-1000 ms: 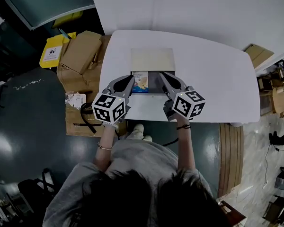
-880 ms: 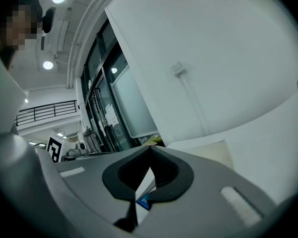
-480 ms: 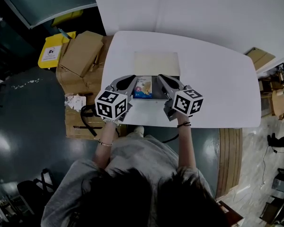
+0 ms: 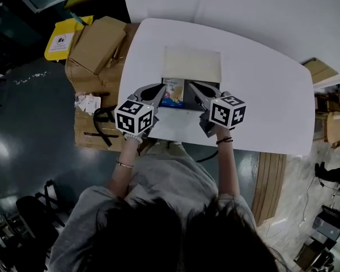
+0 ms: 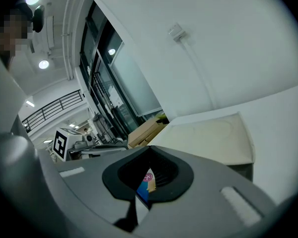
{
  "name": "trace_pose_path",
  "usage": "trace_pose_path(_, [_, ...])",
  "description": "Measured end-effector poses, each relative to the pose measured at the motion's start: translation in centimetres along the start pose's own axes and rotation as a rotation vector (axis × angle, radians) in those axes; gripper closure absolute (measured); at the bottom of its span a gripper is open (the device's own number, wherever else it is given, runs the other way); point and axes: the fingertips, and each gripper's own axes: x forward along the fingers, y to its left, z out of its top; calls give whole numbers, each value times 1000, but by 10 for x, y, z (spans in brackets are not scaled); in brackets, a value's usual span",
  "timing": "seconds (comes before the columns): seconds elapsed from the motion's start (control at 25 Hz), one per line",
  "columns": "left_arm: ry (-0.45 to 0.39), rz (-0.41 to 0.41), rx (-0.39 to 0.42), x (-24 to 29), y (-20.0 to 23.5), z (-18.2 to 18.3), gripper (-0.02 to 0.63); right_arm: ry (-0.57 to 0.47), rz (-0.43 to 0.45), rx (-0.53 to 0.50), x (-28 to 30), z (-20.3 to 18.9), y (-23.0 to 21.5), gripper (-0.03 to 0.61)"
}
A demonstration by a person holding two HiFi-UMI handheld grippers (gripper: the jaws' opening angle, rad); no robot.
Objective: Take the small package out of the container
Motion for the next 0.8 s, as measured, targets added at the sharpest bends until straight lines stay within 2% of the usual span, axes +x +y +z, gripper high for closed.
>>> trace_pose_path(0.32, [39, 44, -37, 1, 6, -19, 621, 182, 16, 23, 16, -24, -13, 565])
trace_pose_path(0.56, [51, 66, -46, 2, 10, -25, 621, 239, 40, 63, 23, -34, -18, 565])
trace_pose_path(0.68, [43, 74, -62, 5, 9, -28, 621, 250, 22, 83, 24, -38, -26, 565])
trace_pose_path(0.8, [37, 81, -71, 7, 9, -30, 621, 275, 18, 122, 27, -46, -33, 539])
